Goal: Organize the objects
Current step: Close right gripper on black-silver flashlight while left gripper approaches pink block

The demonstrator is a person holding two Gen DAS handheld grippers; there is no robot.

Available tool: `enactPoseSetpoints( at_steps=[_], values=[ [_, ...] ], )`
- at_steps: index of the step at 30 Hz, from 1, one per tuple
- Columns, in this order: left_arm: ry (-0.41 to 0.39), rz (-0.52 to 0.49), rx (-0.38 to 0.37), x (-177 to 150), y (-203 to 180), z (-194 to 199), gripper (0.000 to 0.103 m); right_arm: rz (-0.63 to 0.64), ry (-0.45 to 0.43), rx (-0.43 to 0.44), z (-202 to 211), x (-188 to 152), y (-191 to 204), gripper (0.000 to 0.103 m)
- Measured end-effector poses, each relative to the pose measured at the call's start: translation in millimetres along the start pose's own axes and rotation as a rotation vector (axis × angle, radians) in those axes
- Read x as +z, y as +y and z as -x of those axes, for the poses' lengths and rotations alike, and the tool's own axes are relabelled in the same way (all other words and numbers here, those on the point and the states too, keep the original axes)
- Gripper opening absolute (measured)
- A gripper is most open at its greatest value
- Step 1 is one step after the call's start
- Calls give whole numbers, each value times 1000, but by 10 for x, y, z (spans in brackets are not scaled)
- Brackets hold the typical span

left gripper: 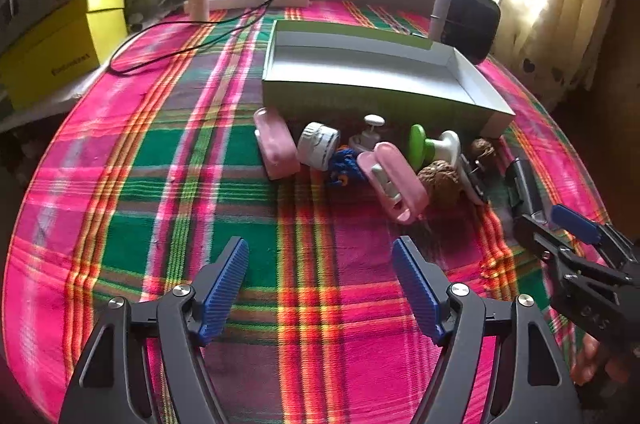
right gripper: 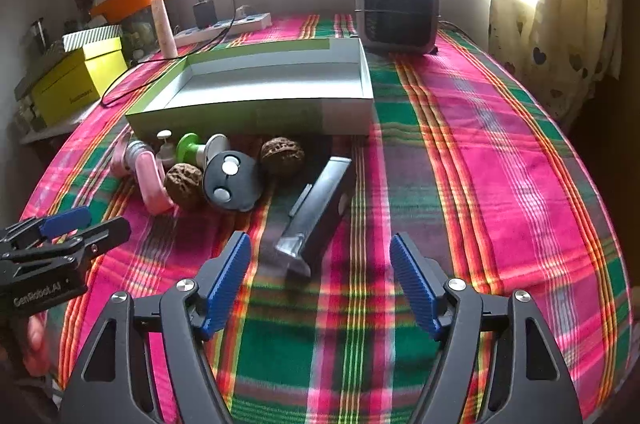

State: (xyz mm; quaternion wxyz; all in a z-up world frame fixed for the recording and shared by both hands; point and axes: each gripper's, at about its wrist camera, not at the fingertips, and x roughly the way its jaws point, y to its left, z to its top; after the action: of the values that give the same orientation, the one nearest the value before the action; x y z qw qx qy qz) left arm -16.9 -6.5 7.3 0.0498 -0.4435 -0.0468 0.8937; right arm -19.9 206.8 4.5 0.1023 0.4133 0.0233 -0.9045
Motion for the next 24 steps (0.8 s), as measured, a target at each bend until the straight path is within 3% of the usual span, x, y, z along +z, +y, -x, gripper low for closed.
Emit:
enactPoseSetpoints(
  at_steps=[2,15,18,20,24],
  values=[
    [-1,0,-32,28,-30,7,74,8,13,4,-43,19,7,66],
    [13,23,-64,153,-128,-66,74,-3,33,-8,-150,99,-51,57],
    [26,31,-64,169,-140,-104,74,2,32,-19,-149,102,-67,48],
    [29,30,-68,184,-156,-124,74,0,30,-32,-146,107,-87,37],
    [26,32,-56,206,-183,-152,72,-1,28,-29,-138,107,-106,34]
  ],
)
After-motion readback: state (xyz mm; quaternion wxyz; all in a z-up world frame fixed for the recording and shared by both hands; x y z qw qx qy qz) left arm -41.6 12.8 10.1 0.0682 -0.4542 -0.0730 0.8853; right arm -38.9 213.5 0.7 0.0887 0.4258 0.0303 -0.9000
